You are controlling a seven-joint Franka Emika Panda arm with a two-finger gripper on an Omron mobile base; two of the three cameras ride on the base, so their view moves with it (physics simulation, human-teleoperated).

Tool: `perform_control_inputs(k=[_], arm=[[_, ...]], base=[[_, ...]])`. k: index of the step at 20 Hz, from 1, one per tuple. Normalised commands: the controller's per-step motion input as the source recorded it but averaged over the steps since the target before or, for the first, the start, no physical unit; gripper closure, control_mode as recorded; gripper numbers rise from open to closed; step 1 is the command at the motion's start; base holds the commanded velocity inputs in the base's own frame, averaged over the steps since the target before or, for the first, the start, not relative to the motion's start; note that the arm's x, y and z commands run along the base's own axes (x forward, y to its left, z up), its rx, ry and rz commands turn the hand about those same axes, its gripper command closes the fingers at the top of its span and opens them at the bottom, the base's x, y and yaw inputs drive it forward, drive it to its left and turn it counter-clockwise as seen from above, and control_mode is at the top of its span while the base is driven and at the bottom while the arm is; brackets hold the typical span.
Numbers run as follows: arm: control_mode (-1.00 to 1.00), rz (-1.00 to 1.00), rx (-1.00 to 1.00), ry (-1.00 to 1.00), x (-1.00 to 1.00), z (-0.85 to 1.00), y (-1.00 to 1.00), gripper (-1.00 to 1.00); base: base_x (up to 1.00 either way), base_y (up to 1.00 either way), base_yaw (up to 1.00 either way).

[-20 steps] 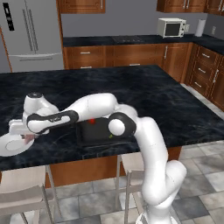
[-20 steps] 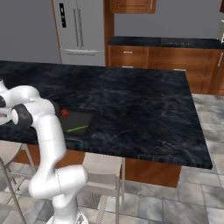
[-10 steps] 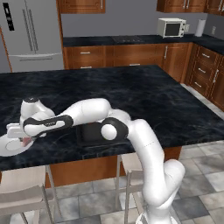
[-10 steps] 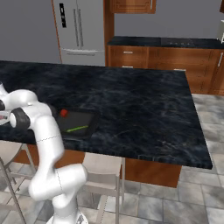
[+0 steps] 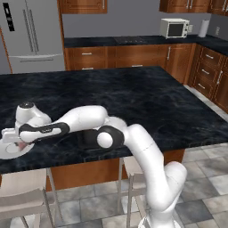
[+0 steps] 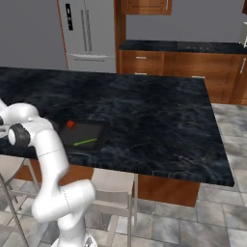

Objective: Create a steak meal by picking up the steak and asparagus from the tray and placing them on the plate. Leave the bell pepper on the tray.

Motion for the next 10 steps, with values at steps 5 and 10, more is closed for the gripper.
perform_control_inputs(k=[5,10], arm=[[-1.0,0.01,0.0,-0.03,0.12,0.0,0.19,-1.0],[-1.0,0.0,0.0,-0.07,0.0,-0.01,-0.06,-1.0]], base=[[0.0,0.0,0.0],[0.0,0.0,0.0]])
